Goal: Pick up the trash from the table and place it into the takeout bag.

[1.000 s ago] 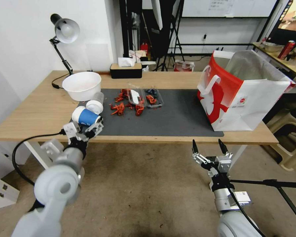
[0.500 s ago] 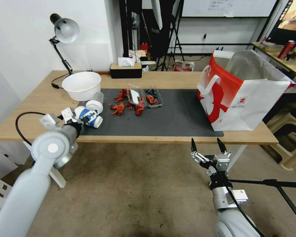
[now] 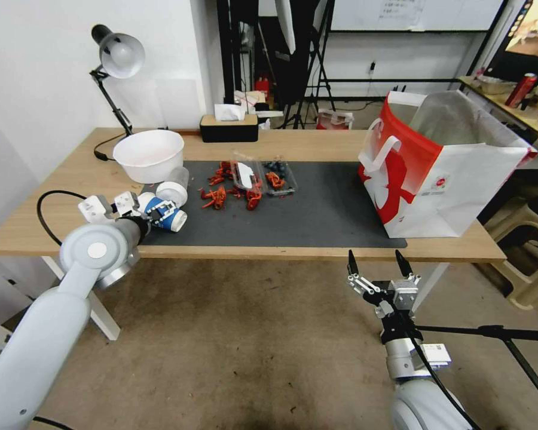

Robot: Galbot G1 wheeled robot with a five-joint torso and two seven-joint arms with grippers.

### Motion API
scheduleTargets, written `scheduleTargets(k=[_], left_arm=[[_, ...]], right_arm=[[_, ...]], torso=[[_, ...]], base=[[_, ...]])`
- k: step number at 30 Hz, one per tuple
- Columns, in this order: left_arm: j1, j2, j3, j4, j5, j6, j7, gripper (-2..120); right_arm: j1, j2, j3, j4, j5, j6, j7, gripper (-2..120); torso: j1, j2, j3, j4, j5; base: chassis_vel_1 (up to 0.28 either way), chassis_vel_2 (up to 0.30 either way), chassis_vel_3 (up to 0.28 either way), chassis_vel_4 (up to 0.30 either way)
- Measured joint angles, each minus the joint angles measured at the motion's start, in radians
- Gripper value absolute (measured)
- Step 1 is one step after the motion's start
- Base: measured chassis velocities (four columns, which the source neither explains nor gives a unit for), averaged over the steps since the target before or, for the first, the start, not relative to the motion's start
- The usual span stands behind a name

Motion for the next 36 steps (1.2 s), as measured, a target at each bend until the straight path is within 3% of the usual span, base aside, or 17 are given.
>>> scheduleTargets(k=[16,19,20,31,33,34,36], left_arm=[[-0.054,0.023,0.05,0.089,0.036,-0.004,-0.002,89],[-0.057,0.024,0.055,0.098,0.04,-0.002,-0.001,79],[-0.058,0.025,0.057,0.101,0.045,-0.001,-0.001,71],[-0.036,0.033,0.05,0.088,0.075,0.0,0.012,33],[-0.021,0.039,0.04,0.075,0.125,-0.004,0.034,22],[-0.021,0.039,0.04,0.075,0.125,-0.004,0.034,22],[0.0,0.049,0.03,0.057,0.221,-0.02,0.084,13]], right_arm=[[0.004,0.004,-0.002,-0.01,-0.005,0.005,0.0,100],[0.006,0.005,-0.002,-0.011,-0.006,0.006,0.0,100],[0.006,0.005,-0.002,-0.012,-0.006,0.006,0.0,100],[0.008,0.008,-0.005,-0.017,-0.012,0.008,0.0,100],[0.009,0.007,-0.005,-0.018,-0.012,0.009,0.0,100],[0.009,0.007,-0.005,-0.018,-0.012,0.009,0.0,100],[0.009,0.007,-0.007,-0.018,-0.014,0.009,0.0,100]], torso=[[0.0,0.0,0.0,0.0,0.0001],[0.0,0.0,0.0,-0.0001,0.0002],[0.0,0.0,0.0,0.0,-0.0001],[0.0,0.0,0.0,0.0,0.0],[0.0,0.0,0.0,0.0,0.0],[0.0,0.0,0.0,0.0,0.0],[0.0,0.0,0.0,-0.0001,0.0]], base=[[0.0,0.0,0.0,0.0],[0.0,0.0,0.0,0.0],[0.0,0.0,0.0,0.0],[0.0,0.0,0.0,0.0],[0.0,0.0,0.0,0.0],[0.0,0.0,0.0,0.0],[0.0,0.0,0.0,0.0]])
